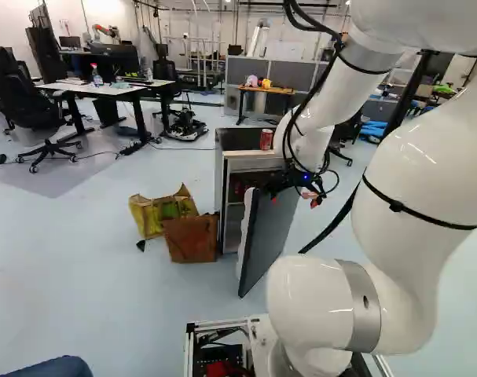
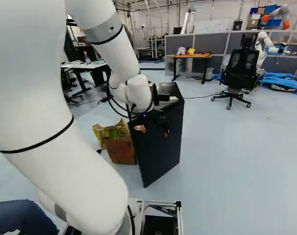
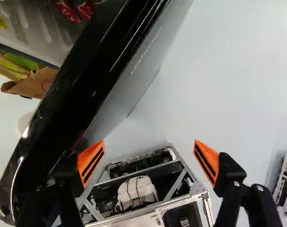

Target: Grab a drink from the fridge

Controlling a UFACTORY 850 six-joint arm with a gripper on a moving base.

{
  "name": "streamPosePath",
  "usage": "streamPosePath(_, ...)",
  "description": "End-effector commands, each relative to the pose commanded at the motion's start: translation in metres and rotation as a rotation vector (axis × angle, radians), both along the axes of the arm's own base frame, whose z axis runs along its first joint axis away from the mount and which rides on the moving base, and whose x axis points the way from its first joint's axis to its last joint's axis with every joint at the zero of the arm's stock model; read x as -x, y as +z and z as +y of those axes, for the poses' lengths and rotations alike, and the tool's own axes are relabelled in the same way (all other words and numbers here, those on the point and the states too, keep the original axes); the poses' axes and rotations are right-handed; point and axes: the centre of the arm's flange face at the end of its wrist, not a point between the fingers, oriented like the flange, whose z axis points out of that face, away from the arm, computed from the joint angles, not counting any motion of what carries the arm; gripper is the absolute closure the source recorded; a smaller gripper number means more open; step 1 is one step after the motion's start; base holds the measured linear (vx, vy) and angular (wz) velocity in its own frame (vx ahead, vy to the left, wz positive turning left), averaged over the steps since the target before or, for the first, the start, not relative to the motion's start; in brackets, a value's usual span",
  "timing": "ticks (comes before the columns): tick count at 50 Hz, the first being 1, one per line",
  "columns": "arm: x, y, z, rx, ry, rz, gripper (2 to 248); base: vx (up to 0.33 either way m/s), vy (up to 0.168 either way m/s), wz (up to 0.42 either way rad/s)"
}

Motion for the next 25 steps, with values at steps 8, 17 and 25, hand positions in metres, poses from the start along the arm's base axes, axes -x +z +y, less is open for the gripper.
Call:
streamPosePath(8, -0.008, 0.0, 0.005, 0.007, 0.029, -0.006, 3, 0.0, 0.0, 0.0)
streamPosePath(17, -0.018, 0.001, 0.009, 0.016, 0.059, -0.013, 3, 0.0, 0.0, 0.0)
streamPosePath(25, -0.027, 0.001, 0.012, 0.022, 0.081, -0.022, 3, 0.0, 0.0, 0.0)
